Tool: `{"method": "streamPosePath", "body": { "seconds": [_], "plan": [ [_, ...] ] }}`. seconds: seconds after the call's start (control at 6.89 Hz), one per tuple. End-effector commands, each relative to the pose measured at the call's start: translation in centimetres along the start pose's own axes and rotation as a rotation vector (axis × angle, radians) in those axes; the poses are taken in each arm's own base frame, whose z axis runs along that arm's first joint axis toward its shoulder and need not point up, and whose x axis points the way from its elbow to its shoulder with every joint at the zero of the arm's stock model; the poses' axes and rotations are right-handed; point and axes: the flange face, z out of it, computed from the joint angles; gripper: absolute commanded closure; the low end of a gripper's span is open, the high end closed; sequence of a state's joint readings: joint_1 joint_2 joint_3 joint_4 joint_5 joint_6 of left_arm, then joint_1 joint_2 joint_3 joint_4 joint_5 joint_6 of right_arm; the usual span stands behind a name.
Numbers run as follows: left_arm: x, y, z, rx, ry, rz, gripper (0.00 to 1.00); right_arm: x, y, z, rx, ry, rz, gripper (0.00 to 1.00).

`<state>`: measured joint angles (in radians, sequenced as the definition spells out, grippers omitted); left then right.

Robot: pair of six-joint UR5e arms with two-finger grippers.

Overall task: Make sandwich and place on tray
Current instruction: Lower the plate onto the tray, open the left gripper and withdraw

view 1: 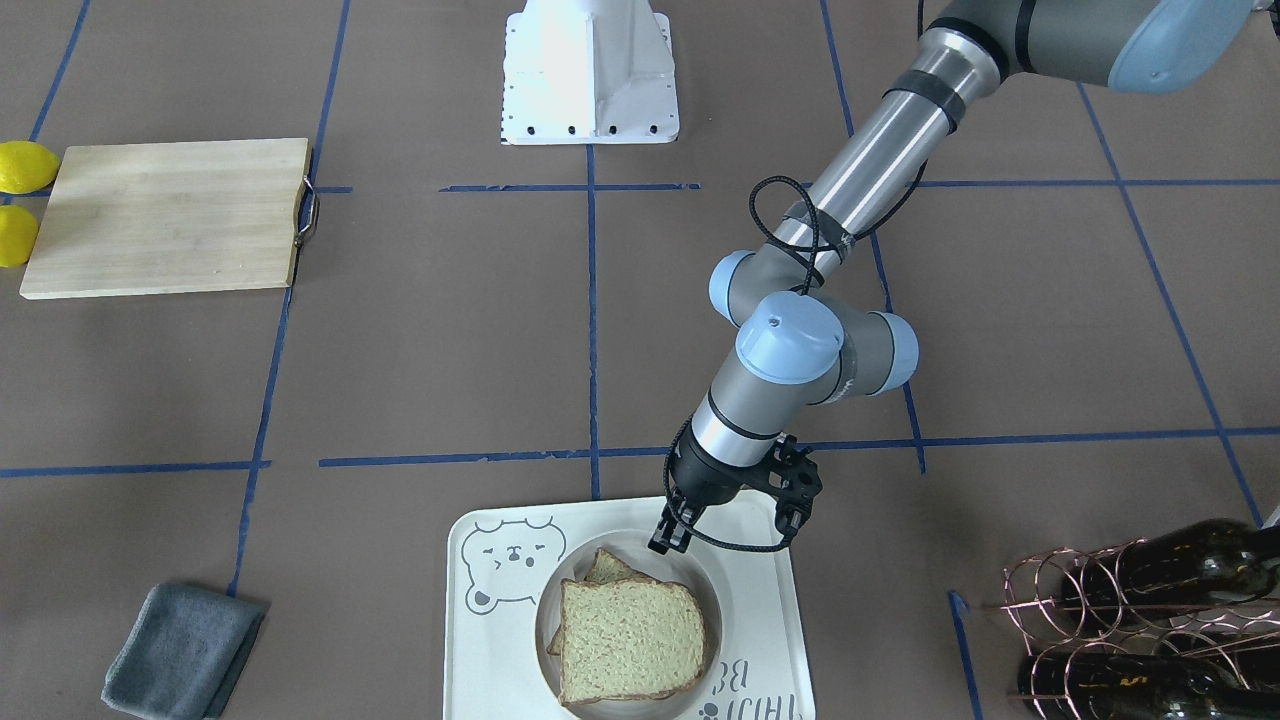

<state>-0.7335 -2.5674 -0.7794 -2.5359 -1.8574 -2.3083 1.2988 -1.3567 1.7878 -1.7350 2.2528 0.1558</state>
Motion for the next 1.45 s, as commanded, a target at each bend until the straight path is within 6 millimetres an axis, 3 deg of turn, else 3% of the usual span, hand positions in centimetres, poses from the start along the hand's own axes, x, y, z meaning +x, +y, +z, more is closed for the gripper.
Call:
{"method": "streamPosePath", "body": {
  "seconds": [0.0, 0.15, 0.44, 0.73, 0.87, 1.02, 1.16, 1.31],
  "plan": [
    [-1.5, 0.7, 0.3, -0.01, -0.013, 0.19, 0.18, -0.4, -0.3, -0.5, 0.011, -0.001, -0.009, 0.0],
    [-3.1, -0.4, -1.5, -0.02, -0.002, 0.302, 0.0, -0.3, -0.5, -0.9, 0.02, 0.0, -0.009, 0.0],
    [-3.0, -2.7, -7.4, 0.026, -0.106, 0.394, 0.0, 0.0, -0.3, -0.6, 0.018, 0.005, -0.007, 0.0],
    [-4.1, -7.0, -13.4, -0.054, -0.147, 0.428, 0.0, 0.3, 0.1, -0.4, 0.016, 0.013, -0.008, 0.0],
    [-4.5, -8.0, -17.4, -0.024, -0.197, 0.55, 0.0, 0.9, 0.6, 0.1, 0.006, 0.019, 0.004, 0.0],
    [-4.6, -9.5, -21.4, 0.005, -0.238, 0.695, 0.0, 2.4, 2.0, 1.4, -0.024, 0.023, 0.027, 0.0],
    [-5.7, -12.4, -25.3, 0.03, -0.244, 0.818, 0.0, 5.2, 3.1, 1.0, -0.022, 0.027, 0.075, 0.0],
    [-8.4, -16.5, -28.3, 0.05, -0.269, 0.957, 0.0, 7.9, 4.6, 0.2, -0.011, 0.028, 0.121, 0.0]
  ]
}}
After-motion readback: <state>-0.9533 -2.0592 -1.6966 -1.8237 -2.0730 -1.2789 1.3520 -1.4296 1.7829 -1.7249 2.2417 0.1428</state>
